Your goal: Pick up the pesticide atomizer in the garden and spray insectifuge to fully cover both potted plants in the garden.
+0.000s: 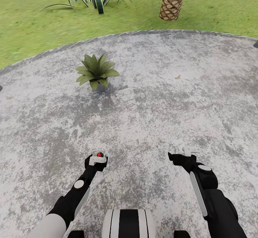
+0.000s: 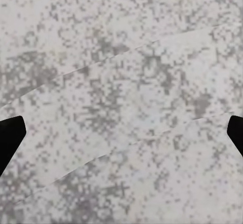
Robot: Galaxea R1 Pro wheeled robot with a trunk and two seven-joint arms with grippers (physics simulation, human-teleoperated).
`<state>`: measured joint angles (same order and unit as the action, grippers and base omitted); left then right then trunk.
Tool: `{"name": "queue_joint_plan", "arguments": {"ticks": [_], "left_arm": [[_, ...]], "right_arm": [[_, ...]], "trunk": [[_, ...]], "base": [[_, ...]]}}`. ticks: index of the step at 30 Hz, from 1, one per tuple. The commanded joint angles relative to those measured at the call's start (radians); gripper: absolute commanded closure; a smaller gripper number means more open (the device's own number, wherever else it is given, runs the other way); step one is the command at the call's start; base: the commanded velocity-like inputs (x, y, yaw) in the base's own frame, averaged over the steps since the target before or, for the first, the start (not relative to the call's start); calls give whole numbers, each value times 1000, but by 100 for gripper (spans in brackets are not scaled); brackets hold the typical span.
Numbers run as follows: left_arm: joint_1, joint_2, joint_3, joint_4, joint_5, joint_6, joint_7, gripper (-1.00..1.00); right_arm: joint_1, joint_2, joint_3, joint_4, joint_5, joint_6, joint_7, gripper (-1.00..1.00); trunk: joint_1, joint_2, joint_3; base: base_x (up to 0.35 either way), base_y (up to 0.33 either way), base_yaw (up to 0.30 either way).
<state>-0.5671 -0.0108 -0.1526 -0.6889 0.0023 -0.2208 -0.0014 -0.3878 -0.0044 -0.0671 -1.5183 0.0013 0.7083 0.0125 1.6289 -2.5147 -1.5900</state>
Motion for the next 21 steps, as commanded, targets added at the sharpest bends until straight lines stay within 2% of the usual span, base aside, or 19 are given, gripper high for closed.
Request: {"name": "queue_joint_plan", "arguments": {"ticks": [1, 21], "left_arm": [[0, 0, -1, 1, 0, -3, 0, -100], [0, 0, -1, 1, 0, -3, 0, -100]], "right_arm": [[0, 0, 0, -1, 0, 5, 1, -100], [0, 0, 0, -2, 0, 5, 3, -100]], "trunk": [[0, 0, -1], [0, 0, -9]], "base": [[0, 0, 2], [0, 0, 0]]}}
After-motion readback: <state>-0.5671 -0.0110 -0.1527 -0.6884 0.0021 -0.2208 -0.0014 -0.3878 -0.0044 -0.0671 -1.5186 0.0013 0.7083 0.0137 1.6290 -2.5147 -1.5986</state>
